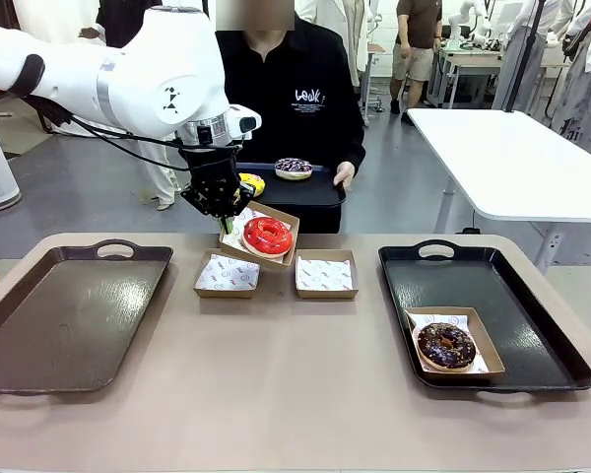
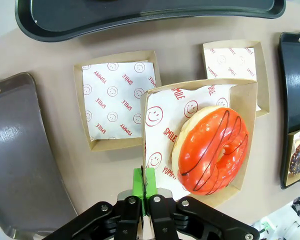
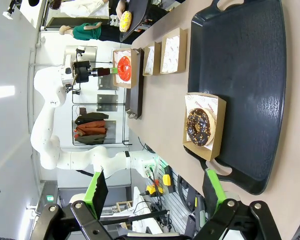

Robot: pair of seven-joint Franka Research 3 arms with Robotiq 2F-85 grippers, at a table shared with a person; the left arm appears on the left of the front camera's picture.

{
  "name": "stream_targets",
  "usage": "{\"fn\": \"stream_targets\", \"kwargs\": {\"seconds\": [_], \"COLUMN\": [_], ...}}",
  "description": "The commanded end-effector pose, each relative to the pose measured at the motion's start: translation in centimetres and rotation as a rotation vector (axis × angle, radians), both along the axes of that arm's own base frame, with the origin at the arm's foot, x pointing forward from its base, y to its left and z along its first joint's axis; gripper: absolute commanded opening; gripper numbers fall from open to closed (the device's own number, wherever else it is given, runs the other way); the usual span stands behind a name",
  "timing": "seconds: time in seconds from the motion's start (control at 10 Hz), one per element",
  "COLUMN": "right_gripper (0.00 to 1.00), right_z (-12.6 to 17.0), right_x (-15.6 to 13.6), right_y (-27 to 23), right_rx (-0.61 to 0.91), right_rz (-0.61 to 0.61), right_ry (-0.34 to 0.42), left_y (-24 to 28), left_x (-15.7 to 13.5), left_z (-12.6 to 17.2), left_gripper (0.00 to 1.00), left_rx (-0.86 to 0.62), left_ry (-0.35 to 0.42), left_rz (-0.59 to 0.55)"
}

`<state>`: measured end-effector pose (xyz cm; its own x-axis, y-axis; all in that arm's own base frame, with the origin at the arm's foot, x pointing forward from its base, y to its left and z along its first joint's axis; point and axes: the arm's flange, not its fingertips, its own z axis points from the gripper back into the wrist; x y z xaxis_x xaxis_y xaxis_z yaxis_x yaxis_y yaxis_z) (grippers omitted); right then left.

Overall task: Individually package the donuts and arrange them on the tray.
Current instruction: Place the picked Paper togo box on the Handle tray while simultaneously picking up another Paper togo box from the table with the other hand.

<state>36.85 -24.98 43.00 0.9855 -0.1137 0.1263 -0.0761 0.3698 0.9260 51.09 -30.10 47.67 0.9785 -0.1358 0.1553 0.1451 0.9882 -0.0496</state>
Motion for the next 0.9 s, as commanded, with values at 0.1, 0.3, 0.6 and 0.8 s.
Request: {"fn": "stream_targets", "kwargs": {"seconds": [0.1,0.3,0.6,0.8], "right_gripper": [1.0,1.0,1.0,1.0], "right_z": [2.2,5.7,12.9,14.4], "right_x": [2.3,5.2,8.6,10.1], "right_y": [2.7,7.4,17.7,25.2], "right_rx": [-0.114,-0.243,-0.446,-0.623], "right_rz": [0.018,0.081,0.162,0.208], "right_ry": [-0.025,-0.044,-0.083,-0.122], "left_y": [2.5,6.0,12.8,17.3], "left_x": [-2.2,-6.0,-11.6,-14.0], "left_z": [1.4,3.4,5.2,4.6], "left_gripper": [0.01,0.01,0.01,0.01], "left_rx": [0.016,-0.003,-0.044,-0.046], "left_ry": [-0.017,-0.029,-0.029,0.006], "left_rz": [-0.028,-0.063,-0.055,0.023]}}
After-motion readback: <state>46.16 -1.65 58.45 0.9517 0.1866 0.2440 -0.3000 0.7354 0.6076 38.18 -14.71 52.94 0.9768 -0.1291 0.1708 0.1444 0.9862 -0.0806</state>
